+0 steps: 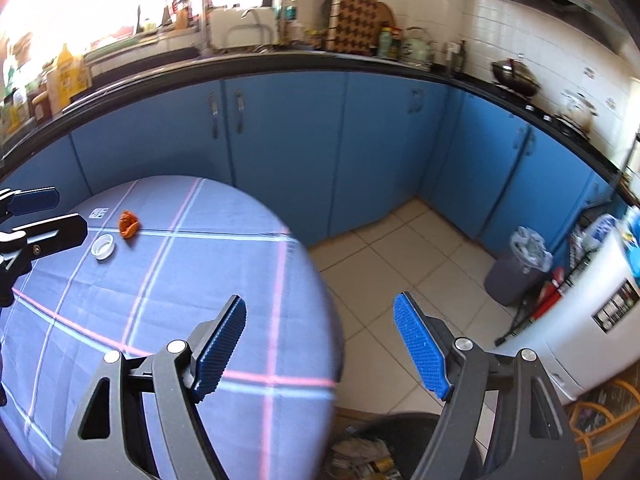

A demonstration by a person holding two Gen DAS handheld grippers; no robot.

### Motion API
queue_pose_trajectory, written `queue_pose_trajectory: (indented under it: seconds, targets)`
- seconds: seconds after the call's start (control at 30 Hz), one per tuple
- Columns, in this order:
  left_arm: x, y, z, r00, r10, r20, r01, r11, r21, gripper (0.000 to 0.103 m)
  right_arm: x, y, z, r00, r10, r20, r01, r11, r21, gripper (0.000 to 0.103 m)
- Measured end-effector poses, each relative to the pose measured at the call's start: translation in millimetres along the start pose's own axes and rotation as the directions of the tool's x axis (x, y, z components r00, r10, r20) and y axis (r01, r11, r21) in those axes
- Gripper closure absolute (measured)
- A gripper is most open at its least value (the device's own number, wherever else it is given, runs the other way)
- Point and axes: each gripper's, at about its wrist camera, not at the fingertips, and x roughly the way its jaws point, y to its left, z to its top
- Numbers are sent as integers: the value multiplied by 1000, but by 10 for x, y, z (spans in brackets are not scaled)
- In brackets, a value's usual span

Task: Collect trash
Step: 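Move both open tools over the table toward the orange peel and white cap, then grasp the white bottle cap with the left tool while the right grasps the orange peel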

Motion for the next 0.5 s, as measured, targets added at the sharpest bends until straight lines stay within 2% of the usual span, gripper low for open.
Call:
queue_pose_trajectory:
  seconds: [0.17, 0.23, 0.37, 0.5]
  targets:
    - [280, 527, -170, 993, 108, -38, -109, 994, -17, 3, 355, 476, 218, 999, 41, -23, -42, 997, -64, 28]
    - [407, 738, -252, 990, 126, -68, -129, 991, -42, 3, 481, 635, 278, 998, 54, -34, -57, 995, -83, 28]
    - [648, 1140, -419, 984, 109, -141, -125, 986, -113, 4, 713, 982, 379, 996, 76, -50, -82, 989, -124, 28]
    - [785, 1368, -497, 983, 67, -171, -96, 981, -167, 6, 872, 1216, 455, 993, 102, -63, -110, 984, -140, 28]
